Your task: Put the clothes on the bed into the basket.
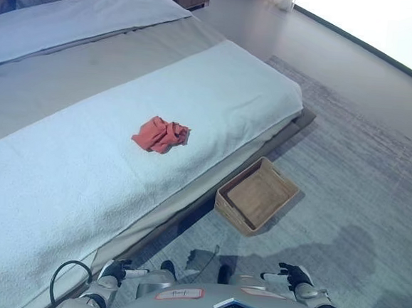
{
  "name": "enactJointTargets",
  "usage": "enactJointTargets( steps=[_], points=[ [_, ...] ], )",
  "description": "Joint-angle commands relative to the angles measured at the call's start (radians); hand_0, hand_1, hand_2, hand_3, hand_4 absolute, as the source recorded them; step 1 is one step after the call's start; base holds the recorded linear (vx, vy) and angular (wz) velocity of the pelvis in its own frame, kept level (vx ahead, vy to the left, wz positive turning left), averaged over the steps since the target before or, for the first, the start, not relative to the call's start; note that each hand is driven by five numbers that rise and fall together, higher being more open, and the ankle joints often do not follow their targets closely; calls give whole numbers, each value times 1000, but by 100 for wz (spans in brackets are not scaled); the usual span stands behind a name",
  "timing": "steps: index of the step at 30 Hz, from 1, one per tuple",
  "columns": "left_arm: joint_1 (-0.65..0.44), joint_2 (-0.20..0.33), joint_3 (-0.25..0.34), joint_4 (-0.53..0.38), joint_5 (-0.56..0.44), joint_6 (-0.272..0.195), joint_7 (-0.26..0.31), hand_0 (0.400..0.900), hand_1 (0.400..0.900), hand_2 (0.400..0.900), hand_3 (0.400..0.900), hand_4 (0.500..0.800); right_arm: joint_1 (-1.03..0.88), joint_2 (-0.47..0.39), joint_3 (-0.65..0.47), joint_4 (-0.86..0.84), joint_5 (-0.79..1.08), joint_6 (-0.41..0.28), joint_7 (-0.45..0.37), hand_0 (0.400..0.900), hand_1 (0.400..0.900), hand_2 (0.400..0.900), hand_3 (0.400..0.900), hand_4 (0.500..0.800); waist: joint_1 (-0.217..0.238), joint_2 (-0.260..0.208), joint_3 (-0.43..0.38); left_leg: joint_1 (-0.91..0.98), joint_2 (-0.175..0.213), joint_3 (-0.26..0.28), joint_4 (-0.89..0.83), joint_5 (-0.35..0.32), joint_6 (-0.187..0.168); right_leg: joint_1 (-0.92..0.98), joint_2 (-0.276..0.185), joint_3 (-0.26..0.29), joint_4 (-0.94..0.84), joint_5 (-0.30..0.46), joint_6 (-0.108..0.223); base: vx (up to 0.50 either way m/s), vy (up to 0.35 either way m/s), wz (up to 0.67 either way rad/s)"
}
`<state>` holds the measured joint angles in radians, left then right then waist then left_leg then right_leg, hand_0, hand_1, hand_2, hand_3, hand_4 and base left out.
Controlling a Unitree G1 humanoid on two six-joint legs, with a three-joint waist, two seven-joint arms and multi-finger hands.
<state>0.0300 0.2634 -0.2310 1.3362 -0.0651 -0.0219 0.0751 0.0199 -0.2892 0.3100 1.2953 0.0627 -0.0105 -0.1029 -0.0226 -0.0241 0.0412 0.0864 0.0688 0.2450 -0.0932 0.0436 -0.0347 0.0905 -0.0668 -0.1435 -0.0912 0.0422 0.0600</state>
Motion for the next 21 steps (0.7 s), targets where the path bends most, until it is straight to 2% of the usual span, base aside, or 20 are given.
enactJointTargets(
  steps=[1, 8, 13, 14, 18, 21],
  points=[
    [-66, 5, 15, 55, -27, -13, 5, 900, 900, 900, 900, 800, -87, -31, 18, 37, -28, -13, -18, 900, 900, 900, 900, 800, 4, 13, 36, 41, -49, -7, 6, -83, 1, 3, 27, 1, 15, -28, 40, 4, 31, -1],
    [-71, 13, 9, 79, -6, -2, 3, 900, 900, 900, 900, 800, -112, -45, 12, 35, -30, -7, -6, 900, 900, 900, 900, 800, 5, 22, 52, 20, -67, -6, 6, -87, 35, -56, 13, 27, 82, -42, 48, 1, 102, -6],
    [-64, 31, 40, 97, -5, 1, 14, 900, 900, 900, 900, 800, -121, -62, -29, 39, -12, -8, -9, 900, 900, 900, 900, 800, 8, 43, 80, 19, -106, -14, 6, -103, 82, -142, -18, 61, 261, -65, 69, 16, 220, -11],
    [-64, 31, 40, 97, -5, 1, 14, 900, 900, 900, 900, 800, -121, -62, -29, 39, -12, -8, -9, 900, 900, 900, 900, 800, 9, 43, 78, 17, -105, -13, 6, -102, 81, -144, -18, 62, 260, -64, 69, 33, 184, 4],
    [-73, 53, 49, 77, -6, -3, 25, 900, 900, 900, 900, 800, -99, -68, -72, 64, 3, -7, -17, 900, 900, 900, 900, 800, -24, 56, 131, 46, -134, -36, 14, -112, 111, -275, -38, 99, 563, -6, 53, 24, 234, 24],
    [-93, 55, 34, 60, -8, -5, 37, 900, 900, 900, 900, 800, -80, -68, -92, 89, 13, -3, -29, 900, 900, 900, 900, 800, -44, 68, 151, 63, -147, -38, 23, -137, 115, -359, -34, 85, 560, -4, 43, 143, 194, 17]
  ],
)
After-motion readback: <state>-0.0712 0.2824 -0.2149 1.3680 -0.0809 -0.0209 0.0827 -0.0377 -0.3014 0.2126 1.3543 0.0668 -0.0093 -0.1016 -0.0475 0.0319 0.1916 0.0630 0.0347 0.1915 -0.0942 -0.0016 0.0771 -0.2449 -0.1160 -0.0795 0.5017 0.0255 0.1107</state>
